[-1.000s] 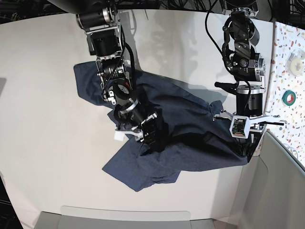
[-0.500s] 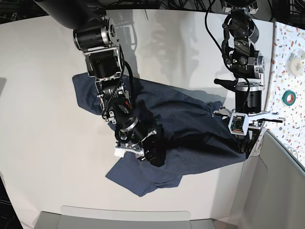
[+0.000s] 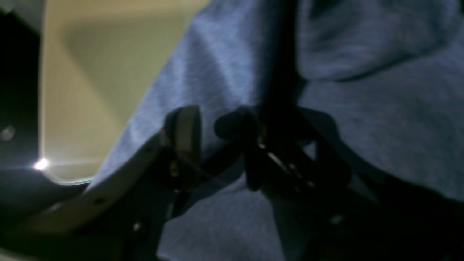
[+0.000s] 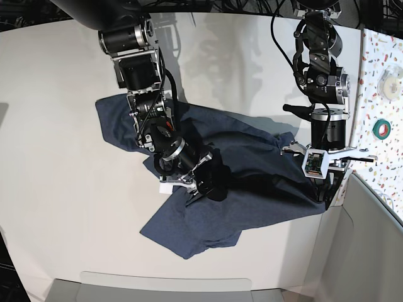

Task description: Layout the t-shirt on the table in an organized manner, then fold the t-shirt properly

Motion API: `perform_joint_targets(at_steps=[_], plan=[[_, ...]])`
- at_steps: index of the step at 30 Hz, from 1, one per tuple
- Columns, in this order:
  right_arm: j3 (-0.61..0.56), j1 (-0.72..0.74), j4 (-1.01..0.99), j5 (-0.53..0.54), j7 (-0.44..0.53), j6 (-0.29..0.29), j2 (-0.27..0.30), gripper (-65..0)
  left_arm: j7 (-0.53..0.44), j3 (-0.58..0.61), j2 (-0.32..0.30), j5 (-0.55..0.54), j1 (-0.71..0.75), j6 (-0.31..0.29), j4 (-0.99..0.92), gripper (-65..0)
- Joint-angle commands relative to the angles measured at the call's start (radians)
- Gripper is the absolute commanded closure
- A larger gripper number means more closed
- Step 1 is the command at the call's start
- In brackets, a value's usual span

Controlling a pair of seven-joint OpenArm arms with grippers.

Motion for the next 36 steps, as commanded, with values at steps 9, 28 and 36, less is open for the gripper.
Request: perform_joint_targets(at_steps=[9,28,36], plan=[[-0.238,0.026,0.217,0.019,0.215,-0.072,-0.009,-15.1,-0.028,-0.005,-0.006,0.004,-0.017,0.017,0.02,0.0],[-0.359,-0.053,0.283,0.019,0.165,-0.063,-0.009,-35.2,-0.022,-0.005,-0.011,0.004,-0.018,0.017,0.02,0.0],[-0.353,-0.06,0.19,0.019,0.155,-0.02,-0.009,-35.2,-0.027,-0.028,-0.011,0.006,-0.015,0.017,0.02,0.0]])
